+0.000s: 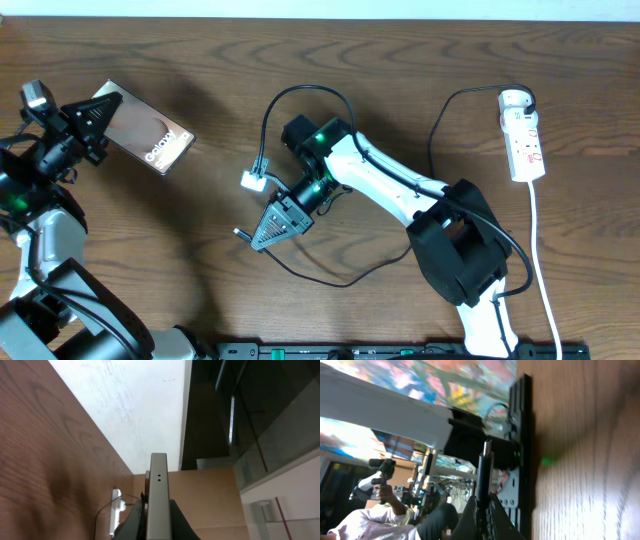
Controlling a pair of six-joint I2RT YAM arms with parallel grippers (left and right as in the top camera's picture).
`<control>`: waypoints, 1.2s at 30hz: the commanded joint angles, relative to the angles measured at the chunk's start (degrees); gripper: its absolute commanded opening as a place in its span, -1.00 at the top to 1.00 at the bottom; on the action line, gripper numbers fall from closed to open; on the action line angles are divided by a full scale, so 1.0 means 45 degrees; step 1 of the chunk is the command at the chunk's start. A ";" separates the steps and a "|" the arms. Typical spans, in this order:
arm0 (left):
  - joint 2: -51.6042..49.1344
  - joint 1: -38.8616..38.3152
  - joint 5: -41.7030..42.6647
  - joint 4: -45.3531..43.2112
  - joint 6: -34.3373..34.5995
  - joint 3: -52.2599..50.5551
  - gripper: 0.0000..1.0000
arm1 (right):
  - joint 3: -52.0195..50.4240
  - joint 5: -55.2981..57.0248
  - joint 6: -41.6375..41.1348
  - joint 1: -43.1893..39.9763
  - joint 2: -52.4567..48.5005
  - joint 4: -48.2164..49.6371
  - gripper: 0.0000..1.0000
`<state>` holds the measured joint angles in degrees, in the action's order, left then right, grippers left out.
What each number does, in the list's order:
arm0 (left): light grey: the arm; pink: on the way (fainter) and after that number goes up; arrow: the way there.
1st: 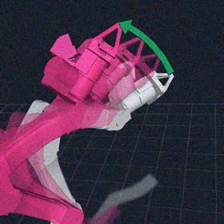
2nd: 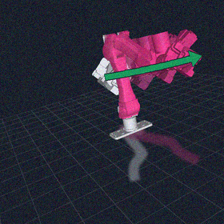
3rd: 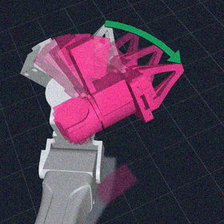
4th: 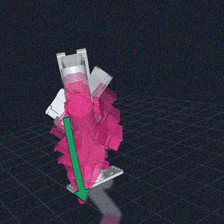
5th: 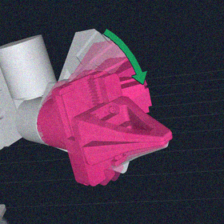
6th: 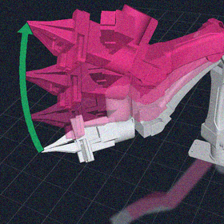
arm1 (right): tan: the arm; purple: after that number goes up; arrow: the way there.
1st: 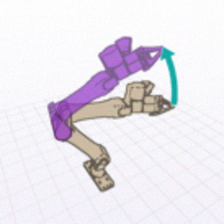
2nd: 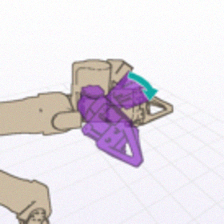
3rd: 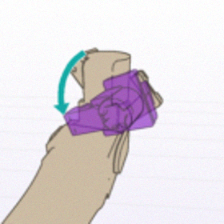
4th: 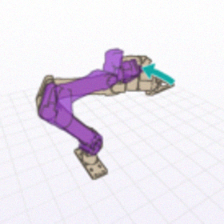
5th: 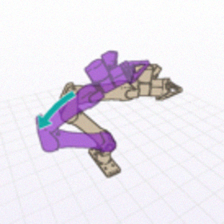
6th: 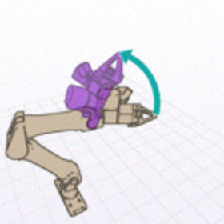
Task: Plug charger to phone and switch on socket
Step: 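Lift the cable plug with the right gripper toward the phone's port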
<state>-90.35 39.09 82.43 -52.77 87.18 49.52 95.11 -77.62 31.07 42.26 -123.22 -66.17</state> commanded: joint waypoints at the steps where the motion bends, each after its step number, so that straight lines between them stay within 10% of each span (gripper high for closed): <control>1: 0.0097 -0.0253 0.0277 -0.0121 -0.0622 0.0209 0.85 | 0.0199 -0.1807 0.0874 -0.0350 -0.0141 0.0170 0.98; 22: 0.0097 -0.2297 -0.0568 -0.3123 -0.0452 0.0209 0.86 | 0.0214 -0.2647 -0.8505 -0.1234 -0.0141 0.7985 0.98; 36: 0.0097 -0.2351 -0.0996 -0.4099 -0.0447 0.0209 0.86 | 0.0214 -0.2652 -0.9292 -0.1200 -0.0136 0.8854 0.98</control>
<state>-90.35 28.53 79.83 -70.52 85.06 49.52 95.22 -87.92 -9.78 35.92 -123.22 -26.37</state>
